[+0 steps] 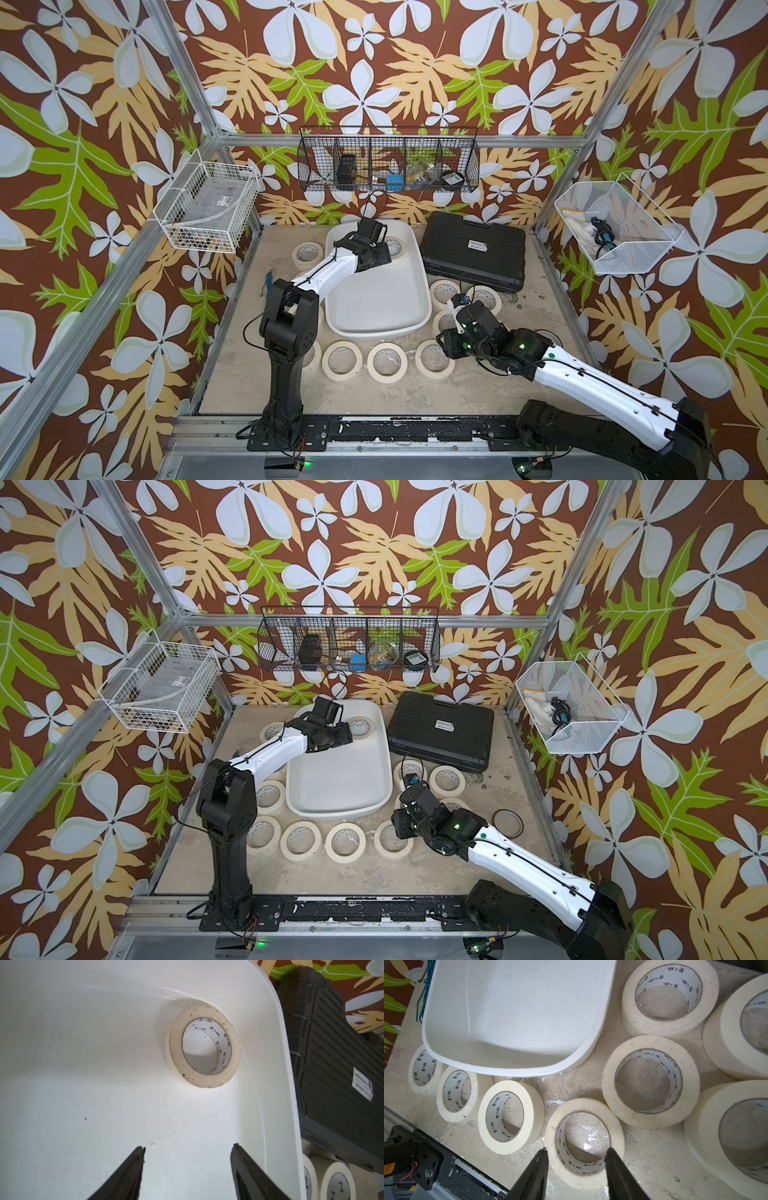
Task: Take out the art tape in the storage box
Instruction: Pick up the art tape from the storage box.
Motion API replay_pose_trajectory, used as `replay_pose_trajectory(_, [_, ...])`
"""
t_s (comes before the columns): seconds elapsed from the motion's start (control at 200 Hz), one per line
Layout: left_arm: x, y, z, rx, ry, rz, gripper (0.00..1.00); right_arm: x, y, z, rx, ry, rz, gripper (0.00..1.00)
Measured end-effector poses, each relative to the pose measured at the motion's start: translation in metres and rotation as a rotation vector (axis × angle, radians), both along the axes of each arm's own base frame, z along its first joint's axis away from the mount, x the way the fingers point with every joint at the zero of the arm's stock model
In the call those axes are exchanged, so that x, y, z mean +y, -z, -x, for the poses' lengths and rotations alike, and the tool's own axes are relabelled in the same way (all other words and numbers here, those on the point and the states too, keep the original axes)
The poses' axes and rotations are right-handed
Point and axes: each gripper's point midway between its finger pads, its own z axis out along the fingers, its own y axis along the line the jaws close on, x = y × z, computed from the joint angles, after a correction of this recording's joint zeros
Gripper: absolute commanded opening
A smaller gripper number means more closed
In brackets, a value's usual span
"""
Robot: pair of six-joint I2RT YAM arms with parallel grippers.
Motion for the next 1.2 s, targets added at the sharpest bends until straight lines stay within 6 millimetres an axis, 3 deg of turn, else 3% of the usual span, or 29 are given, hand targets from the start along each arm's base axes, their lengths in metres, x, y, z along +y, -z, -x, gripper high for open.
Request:
replay_pose_trajectory(0.32, [-0.01, 0.036, -0.045, 0.017, -0.039, -0.031, 0.69, -0.002, -0.002, 0.002, 0.001, 0.0, 0.002, 0.51])
replay_pose_trajectory(0.576, [-0.012, 0.061, -0.059, 0.039, -0.047, -0.061, 0.69, -0.004, -0.004, 0.004, -0.003, 0.0, -0.002, 0.52])
replay_pose_trajectory(0.881, [-0.021, 0.068, -0.083, 0.012, -0.045, -0.058, 0.67, -0.007, 0.003, 0.012, 0.016, -0.008, -0.014, 0.52])
replay_pose_trajectory(1.201, [-0.01, 0.081, -0.086, 0.027, -0.104, -0.082, 0.6, -0.007, 0.005, 0.015, 0.028, -0.004, -0.027, 0.52])
